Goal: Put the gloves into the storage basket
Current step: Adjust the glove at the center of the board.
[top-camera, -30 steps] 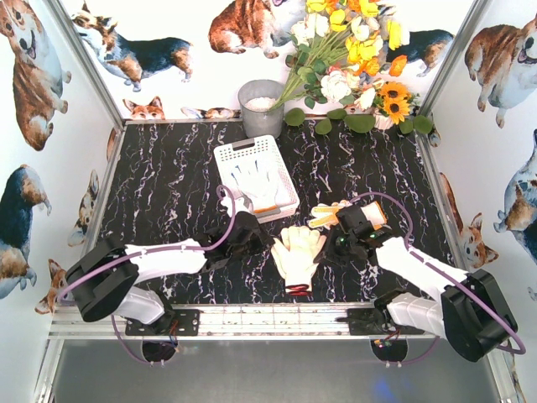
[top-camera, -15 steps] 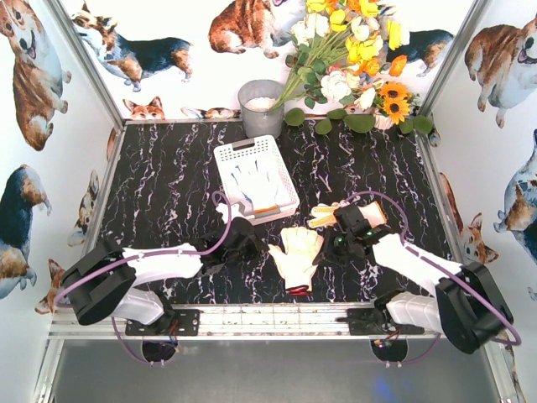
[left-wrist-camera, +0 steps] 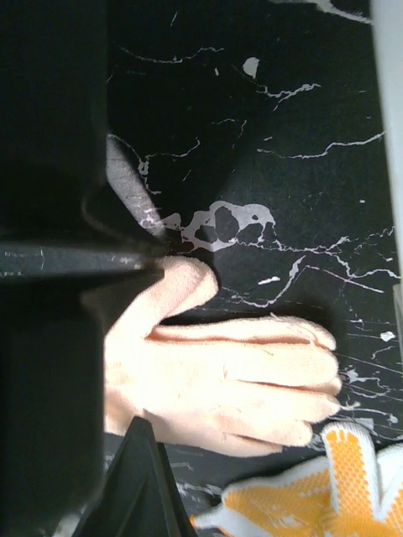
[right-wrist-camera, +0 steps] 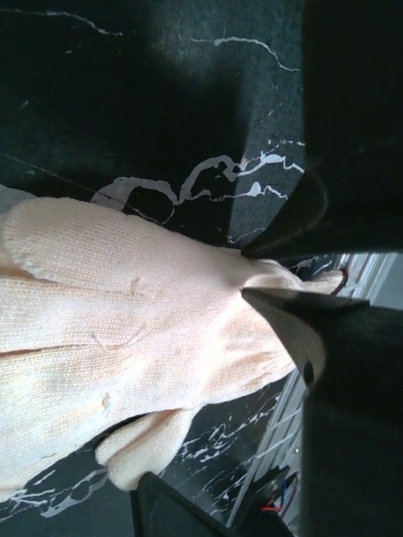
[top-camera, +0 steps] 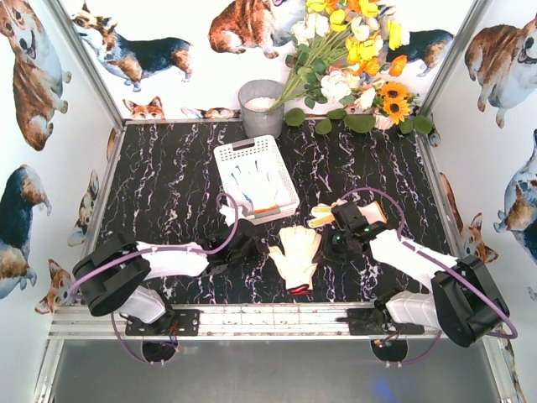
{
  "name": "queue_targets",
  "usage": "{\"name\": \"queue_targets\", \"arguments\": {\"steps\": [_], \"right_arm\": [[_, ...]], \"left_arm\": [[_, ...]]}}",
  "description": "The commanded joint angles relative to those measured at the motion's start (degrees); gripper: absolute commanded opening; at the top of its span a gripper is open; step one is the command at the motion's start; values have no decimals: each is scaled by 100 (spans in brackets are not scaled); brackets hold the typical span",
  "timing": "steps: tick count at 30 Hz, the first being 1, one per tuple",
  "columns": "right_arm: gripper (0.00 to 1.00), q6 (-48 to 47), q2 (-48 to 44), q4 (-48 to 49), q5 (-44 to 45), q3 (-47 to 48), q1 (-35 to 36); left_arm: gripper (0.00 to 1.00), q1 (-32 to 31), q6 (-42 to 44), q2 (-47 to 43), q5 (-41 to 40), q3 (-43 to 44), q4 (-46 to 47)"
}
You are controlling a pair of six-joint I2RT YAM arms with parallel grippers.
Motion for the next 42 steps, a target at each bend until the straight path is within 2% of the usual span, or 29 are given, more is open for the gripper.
{"name": "queue_targets", "arguments": {"steps": [1,4,7,12,18,22,31,42], "right_arm": [[29,-127,-324,-86,67,236,-12],[42,-142,-698,-469,146,329,-11],[51,-184,-978,-790,98,364,-15],[56,-94,-1220,-986,-483,207,20],[62,371,-1373,-636,-839,-204,403],[62,650,-1334,-419,-615,-383,714],[62,741,-957,90,-720,-534,797],[38,677,-615,144,-613,-722,818]], "left_arm": [[13,22,209,115,-68,138,199],[35,22,334,3,-160,215,17],[47,22,528,-126,-195,340,-205],[54,-76,858,-183,-70,691,-471],[56,-196,900,18,10,997,-459],[56,-213,780,115,100,1011,-316],[57,-295,719,199,372,940,-111],[61,-278,300,703,174,1051,205]]}}
